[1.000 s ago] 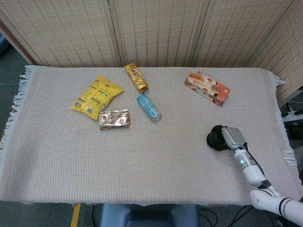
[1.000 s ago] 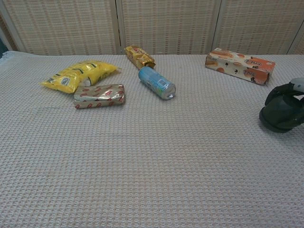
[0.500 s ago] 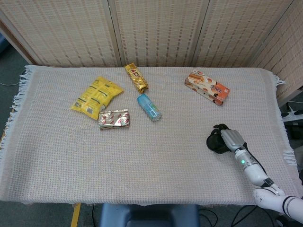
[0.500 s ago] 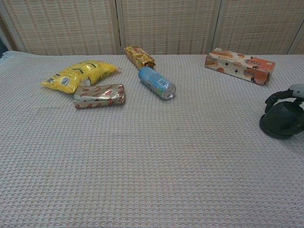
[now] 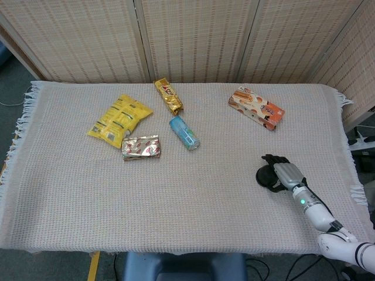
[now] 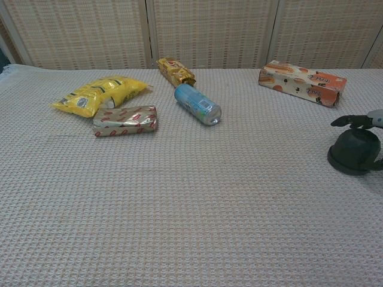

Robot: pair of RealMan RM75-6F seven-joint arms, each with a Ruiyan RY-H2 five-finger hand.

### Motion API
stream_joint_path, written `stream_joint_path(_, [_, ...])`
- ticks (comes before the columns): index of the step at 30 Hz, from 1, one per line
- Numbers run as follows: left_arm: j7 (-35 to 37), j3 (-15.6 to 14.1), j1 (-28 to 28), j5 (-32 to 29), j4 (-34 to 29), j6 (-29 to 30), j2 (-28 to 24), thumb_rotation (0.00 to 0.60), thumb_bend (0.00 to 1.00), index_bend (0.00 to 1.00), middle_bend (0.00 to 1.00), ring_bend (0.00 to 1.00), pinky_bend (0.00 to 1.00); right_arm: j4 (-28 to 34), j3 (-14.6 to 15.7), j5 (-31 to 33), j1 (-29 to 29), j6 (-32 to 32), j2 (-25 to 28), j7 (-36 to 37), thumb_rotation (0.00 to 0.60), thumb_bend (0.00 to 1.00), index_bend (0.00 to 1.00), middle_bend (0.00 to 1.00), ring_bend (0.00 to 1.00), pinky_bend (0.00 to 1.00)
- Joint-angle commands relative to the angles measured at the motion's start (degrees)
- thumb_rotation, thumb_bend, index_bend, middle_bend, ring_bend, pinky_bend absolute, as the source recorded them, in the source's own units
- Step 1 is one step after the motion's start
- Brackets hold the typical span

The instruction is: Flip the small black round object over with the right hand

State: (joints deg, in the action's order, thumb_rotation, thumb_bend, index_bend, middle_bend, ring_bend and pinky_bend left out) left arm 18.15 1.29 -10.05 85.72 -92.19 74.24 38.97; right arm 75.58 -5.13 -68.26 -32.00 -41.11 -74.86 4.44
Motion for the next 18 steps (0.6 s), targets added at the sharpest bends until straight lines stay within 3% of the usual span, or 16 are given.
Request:
stream_joint_path(1, [0.0,0.0,0.0,0.0,0.0,0.0,0.0,0.600,0.44,0.19,0.00,0.00,0.22,0.5,0.0,-1.0,0.7,-2.3,0.1,-0.5,0.600,0.24,0.00,0.00,0.00,0.01])
stream_joint_path(13, [-0.2,0.0,0.0,-0.1,0.0,-0.1,0.0,0.600,0.44,0.18,0.00,0.00,0.22,5.3,1.0,-2.3,2.4,-5.3,2.5,-1.4,0.600,0.24,0.00,0.00,0.00,0.02])
stream_joint_path(18, [-0.3,0.0,-0.1,-0.2,0.0,-0.2,0.1,0.600,0.44,0.19,0.00,0.00,0.22,7.0,0.5,-2.1,4.0,-10.1,2.3,-3.7,0.600,0.24,0.02,0.00,0.00,0.13])
